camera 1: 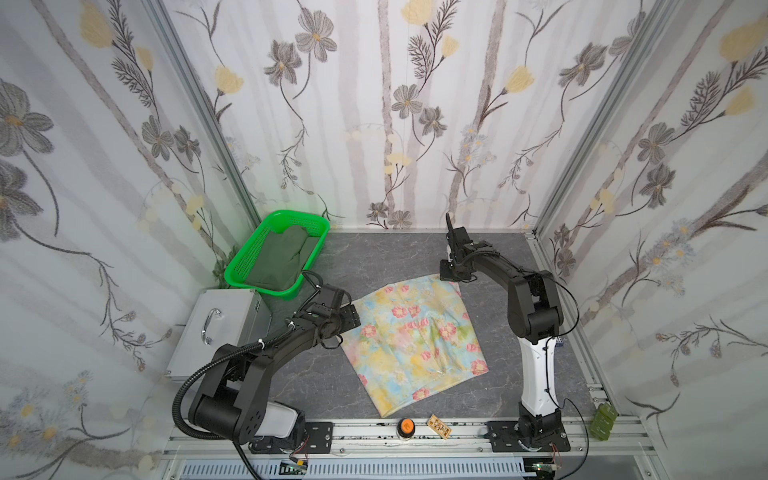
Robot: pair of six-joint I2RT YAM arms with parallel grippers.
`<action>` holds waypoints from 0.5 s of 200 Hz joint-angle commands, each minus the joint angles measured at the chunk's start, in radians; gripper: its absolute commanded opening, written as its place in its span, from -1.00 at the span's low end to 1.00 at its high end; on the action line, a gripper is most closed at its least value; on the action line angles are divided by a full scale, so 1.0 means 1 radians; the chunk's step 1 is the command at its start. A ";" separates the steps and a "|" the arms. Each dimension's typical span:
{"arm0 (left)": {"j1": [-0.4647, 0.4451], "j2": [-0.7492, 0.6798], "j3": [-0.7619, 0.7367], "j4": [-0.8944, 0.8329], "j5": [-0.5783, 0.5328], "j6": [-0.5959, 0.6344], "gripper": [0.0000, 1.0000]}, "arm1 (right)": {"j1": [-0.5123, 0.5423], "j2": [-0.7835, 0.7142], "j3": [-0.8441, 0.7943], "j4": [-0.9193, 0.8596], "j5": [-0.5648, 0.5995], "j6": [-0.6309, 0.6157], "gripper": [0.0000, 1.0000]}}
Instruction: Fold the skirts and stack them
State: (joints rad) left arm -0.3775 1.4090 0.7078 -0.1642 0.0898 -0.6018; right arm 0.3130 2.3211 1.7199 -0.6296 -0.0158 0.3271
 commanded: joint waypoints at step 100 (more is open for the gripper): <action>-0.051 0.213 0.298 -0.014 0.004 0.127 0.56 | 0.095 -0.622 -0.903 0.175 -0.032 0.201 -1.00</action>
State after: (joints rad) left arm -0.4332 1.5982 0.9691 -0.1753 0.0830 -0.4973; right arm 0.4072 1.6882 0.8539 -0.5369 -0.0425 0.4721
